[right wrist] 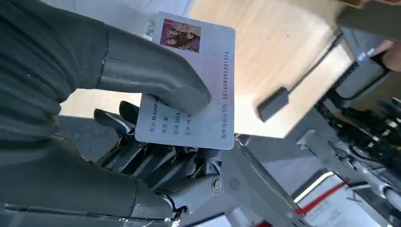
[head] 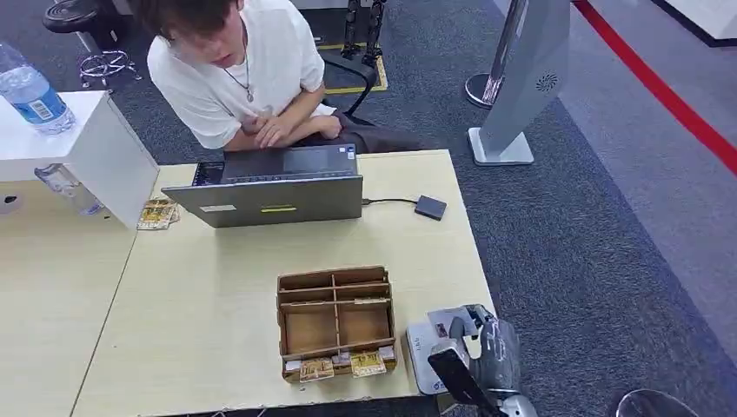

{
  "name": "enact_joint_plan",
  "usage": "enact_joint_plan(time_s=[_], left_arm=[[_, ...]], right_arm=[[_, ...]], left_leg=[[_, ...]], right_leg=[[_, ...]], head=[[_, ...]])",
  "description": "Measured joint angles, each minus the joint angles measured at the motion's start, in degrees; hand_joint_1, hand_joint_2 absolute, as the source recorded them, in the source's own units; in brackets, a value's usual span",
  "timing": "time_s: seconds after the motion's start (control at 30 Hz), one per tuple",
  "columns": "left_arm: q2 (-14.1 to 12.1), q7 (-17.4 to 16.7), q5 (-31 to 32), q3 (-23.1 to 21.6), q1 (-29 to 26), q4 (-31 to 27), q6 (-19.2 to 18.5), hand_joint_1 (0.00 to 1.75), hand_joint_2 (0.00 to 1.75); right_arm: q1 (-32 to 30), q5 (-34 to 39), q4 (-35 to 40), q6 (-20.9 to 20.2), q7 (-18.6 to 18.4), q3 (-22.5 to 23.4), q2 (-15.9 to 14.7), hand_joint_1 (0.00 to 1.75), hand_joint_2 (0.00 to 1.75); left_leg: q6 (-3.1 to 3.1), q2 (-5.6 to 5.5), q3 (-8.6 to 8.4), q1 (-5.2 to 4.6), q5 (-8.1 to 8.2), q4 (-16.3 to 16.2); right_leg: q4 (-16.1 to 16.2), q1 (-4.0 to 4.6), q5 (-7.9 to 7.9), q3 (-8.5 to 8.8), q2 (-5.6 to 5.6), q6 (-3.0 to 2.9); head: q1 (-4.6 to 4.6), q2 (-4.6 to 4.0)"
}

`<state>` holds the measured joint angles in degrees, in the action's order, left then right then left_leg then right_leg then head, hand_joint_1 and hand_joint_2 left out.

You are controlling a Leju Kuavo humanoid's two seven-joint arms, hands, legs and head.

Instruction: Pass the card to the sensor for recognition and then transmit it.

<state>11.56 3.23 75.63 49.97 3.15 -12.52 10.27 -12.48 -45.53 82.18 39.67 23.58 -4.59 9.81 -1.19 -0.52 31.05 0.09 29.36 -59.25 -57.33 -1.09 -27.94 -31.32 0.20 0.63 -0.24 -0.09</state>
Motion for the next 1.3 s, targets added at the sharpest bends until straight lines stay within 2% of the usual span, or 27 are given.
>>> enact_joint_plan(time_s=[0.23,0.33,0.47,0.57,0.83,0.97,1.3], left_arm=[[0.0,0.0,0.9,0.0,0.0,0.0,-0.5,0.00,1.75],[0.0,2.7,2.0,0.0,0.0,0.0,1.7,0.00,1.75],[0.0,3.3,3.3,-0.1,0.0,0.0,4.3,0.00,1.75],[0.0,3.3,3.6,-0.1,0.0,0.0,4.6,0.00,1.75],[0.0,3.3,3.6,-0.1,0.0,0.0,4.7,0.00,1.75],[0.0,3.7,2.7,-0.1,0.0,0.0,4.4,0.00,1.75],[0.0,4.3,2.8,-0.1,0.0,0.0,2.6,0.00,1.75]], right_arm=[[0.1,-3.2,4.6,0.0,2.5,0.0,0.9,1.75,1.75],[0.0,-4.5,6.1,0.0,3.1,0.0,1.3,1.75,1.75],[0.0,-5.2,8.1,0.0,4.0,-0.2,1.9,1.75,1.75],[0.1,-5.4,8.9,0.0,4.2,-0.3,2.1,1.75,1.75],[0.0,-5.4,9.8,0.0,4.2,-0.5,2.3,1.75,1.75],[0.1,-6.1,10.6,0.0,5.9,-0.9,2.5,1.75,1.75],[3.3,-10.8,13.3,0.0,6.4,-5.3,3.1,1.75,1.75]], left_leg=[[0.00,0.00,0.00,0.00,0.00,0.0],[0.00,0.00,0.00,0.00,0.00,0.0],[0.00,0.00,0.00,0.00,0.00,0.0],[0.00,0.00,0.00,0.00,0.00,0.0],[0.00,0.00,0.00,0.00,0.00,0.0],[0.00,0.00,0.01,0.00,0.00,0.0],[0.00,0.00,0.00,0.00,-0.01,0.0]], right_leg=[[0.0,0.00,0.00,0.00,0.00,0.00],[0.0,0.00,0.00,0.00,0.00,0.00],[0.0,0.00,0.00,0.00,0.00,0.00],[0.0,0.00,0.00,0.00,0.00,0.00],[0.0,0.00,0.00,0.00,0.00,0.00],[0.0,0.00,0.00,0.00,0.00,0.00],[0.0,0.00,0.00,0.01,0.00,0.00]], head=[[0.00,0.00],[0.02,0.00],[0.02,0.00],[0.02,0.00],[0.00,0.00],[0.00,0.00],[0.02,0.00]])
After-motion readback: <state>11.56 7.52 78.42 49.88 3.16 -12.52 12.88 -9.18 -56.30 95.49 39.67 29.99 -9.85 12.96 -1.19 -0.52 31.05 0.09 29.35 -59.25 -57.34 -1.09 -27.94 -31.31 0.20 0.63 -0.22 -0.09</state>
